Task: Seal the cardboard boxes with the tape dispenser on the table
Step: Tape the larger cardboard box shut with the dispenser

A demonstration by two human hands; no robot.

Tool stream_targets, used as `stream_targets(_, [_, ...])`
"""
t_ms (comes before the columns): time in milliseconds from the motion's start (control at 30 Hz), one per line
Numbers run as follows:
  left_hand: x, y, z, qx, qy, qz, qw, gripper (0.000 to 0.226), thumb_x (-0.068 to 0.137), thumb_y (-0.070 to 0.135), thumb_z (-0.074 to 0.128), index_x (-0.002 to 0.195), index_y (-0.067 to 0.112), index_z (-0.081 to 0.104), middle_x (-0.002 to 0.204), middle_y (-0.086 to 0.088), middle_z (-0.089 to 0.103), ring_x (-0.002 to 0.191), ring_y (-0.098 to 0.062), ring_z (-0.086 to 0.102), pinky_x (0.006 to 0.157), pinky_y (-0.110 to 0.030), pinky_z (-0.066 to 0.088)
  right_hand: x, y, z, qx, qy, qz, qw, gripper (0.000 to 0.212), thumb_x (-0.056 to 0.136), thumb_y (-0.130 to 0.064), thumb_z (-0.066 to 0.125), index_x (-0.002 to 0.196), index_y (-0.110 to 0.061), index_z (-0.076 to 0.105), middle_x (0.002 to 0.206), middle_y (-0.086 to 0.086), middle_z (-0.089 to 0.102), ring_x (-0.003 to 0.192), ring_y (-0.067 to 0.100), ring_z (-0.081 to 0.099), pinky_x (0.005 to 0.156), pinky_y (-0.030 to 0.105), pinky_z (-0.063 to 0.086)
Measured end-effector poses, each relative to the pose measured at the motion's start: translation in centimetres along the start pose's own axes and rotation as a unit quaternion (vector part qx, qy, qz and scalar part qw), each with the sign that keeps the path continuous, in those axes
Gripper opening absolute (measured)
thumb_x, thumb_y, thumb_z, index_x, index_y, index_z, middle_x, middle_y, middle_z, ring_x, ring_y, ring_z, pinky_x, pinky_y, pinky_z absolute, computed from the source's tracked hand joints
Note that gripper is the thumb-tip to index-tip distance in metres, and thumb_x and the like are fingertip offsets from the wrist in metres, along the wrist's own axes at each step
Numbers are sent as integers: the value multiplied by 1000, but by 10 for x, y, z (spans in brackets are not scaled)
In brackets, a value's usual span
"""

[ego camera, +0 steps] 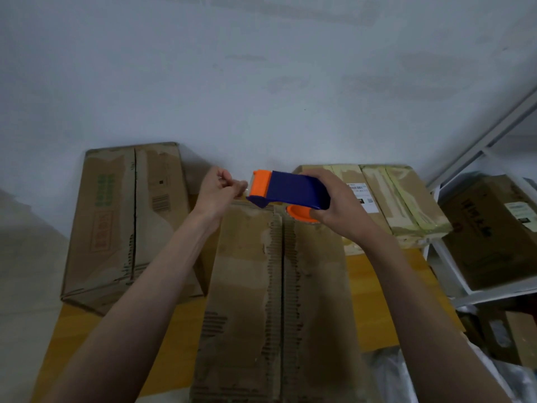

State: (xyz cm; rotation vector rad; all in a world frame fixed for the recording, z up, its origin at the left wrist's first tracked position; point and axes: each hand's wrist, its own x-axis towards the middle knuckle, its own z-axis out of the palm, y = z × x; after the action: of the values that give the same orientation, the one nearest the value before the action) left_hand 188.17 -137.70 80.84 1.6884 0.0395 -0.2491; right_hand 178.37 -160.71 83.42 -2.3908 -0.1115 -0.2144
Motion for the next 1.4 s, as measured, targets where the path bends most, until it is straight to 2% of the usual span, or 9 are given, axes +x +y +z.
stream_targets(133, [17, -19, -22, 25, 34, -32, 999, 21, 94, 7, 66, 110, 5, 52, 87, -4, 60, 84, -18, 60, 85, -29, 52, 7, 14, -1, -29, 3, 11, 1000, 63, 79, -10, 83, 132, -20, 50, 121, -13, 49, 109, 5, 48, 83, 12, 41])
stream_targets(300, [23, -38, -20, 40, 27, -67, 997, 31, 91, 14, 72, 113, 2, 54, 93, -5, 61, 85, -18, 62, 92, -36, 54, 23, 32, 11, -69, -14, 17, 997, 62, 78, -4, 79, 131, -22, 53, 123, -5, 53, 110, 12, 48, 86, 26, 47])
stream_targets(400, [27, -43, -20, 21, 17, -80, 996, 28, 87, 17, 77, 101, 9, 54, 90, -4, 60, 81, -18, 62, 98, -44, 54, 26, 37, 14, -65, -13, 28, 997, 63, 77, -1, 78, 132, -21, 54, 123, -1, 53, 108, 11, 47, 81, 16, 44])
stream_targets(767, [39, -48, -16, 69, 18, -112, 991, 34, 82, 13, 81, 103, 9, 54, 87, -5, 63, 76, -17, 61, 94, -42, 56, 40, 40, 17, -85, -30, 33, 995, 63, 79, -1, 75, 135, -22, 54, 114, -6, 44, 106, 12, 43, 76, 10, 35])
stream_targets(967, [45, -52, -16, 102, 18, -127, 986, 36, 80, 24, 84, 99, 12, 56, 95, -9, 66, 78, -17, 64, 79, -33, 58, 38, 42, 21, -92, -29, 28, 995, 65, 82, -6, 75, 139, -26, 52, 111, -5, 41, 103, 12, 45, 78, 13, 40])
stream_targets(1067, [44, -54, -15, 194, 27, -76, 978, 37, 81, 35, 82, 96, 12, 57, 89, -6, 65, 83, -21, 65, 71, -36, 56, 30, 48, 24, -65, -8, 46, 997, 72, 84, -6, 75, 145, -32, 46, 117, -5, 43, 105, 11, 46, 76, 9, 40])
stream_targets(1167, [35, -53, -7, 314, 53, 10, 948, 33, 88, 35, 74, 101, 13, 53, 96, -2, 57, 88, -22, 56, 64, -28, 39, 15, 60, 31, 44, 52, 63, 996, 77, 87, -3, 72, 147, -34, 36, 132, -8, 49, 115, 6, 49, 85, 4, 38])
stream_targets(1333, [13, -51, 6, 410, 72, 109, 902, 46, 99, 29, 59, 138, 12, 42, 145, -6, 35, 123, -28, 48, 93, -38, 45, 0, 78, 35, 145, 82, 107, 980, 55, 90, -17, 74, 138, -24, 49, 124, -10, 63, 112, 3, 60, 82, 12, 49])
stream_targets(1400, [-2, -53, 14, 456, 46, 164, 873, 54, 104, 28, 48, 153, 10, 33, 163, -5, 23, 146, -25, 31, 116, -39, 31, -1, 81, 35, 150, 68, 92, 982, 46, 90, -24, 74, 131, -22, 55, 118, -9, 66, 107, 3, 62, 79, 14, 52])
